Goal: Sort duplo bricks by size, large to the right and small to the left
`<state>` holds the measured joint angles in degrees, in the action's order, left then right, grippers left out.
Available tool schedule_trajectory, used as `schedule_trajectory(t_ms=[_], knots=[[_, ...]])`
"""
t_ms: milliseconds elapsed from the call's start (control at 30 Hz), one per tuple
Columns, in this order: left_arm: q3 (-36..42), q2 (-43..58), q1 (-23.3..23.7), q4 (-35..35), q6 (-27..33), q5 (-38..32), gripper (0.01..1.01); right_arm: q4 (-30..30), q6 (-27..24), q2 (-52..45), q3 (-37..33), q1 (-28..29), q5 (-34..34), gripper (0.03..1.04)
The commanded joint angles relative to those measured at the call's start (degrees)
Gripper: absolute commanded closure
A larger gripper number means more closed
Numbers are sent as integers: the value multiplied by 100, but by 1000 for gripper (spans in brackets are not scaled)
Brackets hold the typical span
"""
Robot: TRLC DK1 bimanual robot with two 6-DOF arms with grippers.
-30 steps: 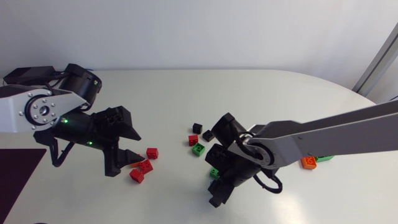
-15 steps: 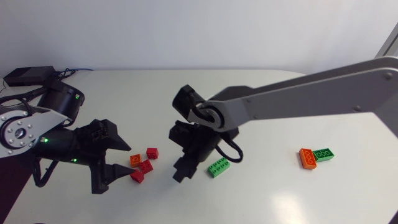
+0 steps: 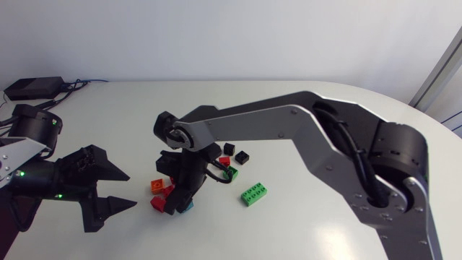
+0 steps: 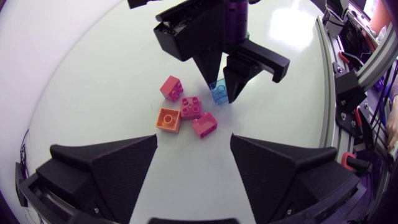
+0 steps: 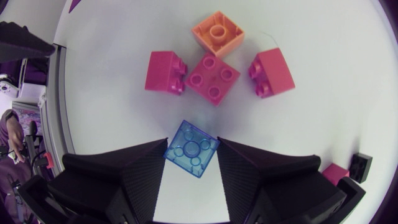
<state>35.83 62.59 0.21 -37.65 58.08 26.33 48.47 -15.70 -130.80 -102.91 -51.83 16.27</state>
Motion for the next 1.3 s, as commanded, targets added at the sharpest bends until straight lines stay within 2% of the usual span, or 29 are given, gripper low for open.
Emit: schedule_trajectory(t_ms=[0, 33, 133, 167, 200, 500, 567, 767, 1033, 1267], knots=[[-129, -45, 76, -50, 247, 83, 184, 137, -91, -262, -264, -116, -19, 780], [-121, -45, 76, -50, 247, 101, 182, 137, -91, -279, -291, -125, -28, 666], [-85, 61, 6, 56, 168, 118, 166, 154, -108, -138, -220, -99, -36, 231], [-50, 184, -82, 196, 36, 118, 146, 128, -108, 20, -106, -55, -89, 134], [-6, 324, -205, 346, -87, 118, 139, 58, -91, 213, 61, 24, -177, 98], [1215, 2232, -1497, 1304, -1361, 101, 141, -1024, 173, 2120, 2038, 1140, -959, 90], [1549, 2671, -1796, 1515, -1669, -5, 144, -1182, 199, 2366, 2487, 1316, -1197, 90], [2622, 3761, -2473, 1541, -2126, -224, 149, -1771, 322, 2744, 3814, 1589, -1627, 90], [3404, 4552, -2842, 1506, -2337, -260, 177, -1938, 560, 2850, 4297, 1677, -1698, 90], [3676, 4701, -2877, 1488, -2460, -277, 177, -1815, 771, 2903, 4060, 1492, -1698, 90]])
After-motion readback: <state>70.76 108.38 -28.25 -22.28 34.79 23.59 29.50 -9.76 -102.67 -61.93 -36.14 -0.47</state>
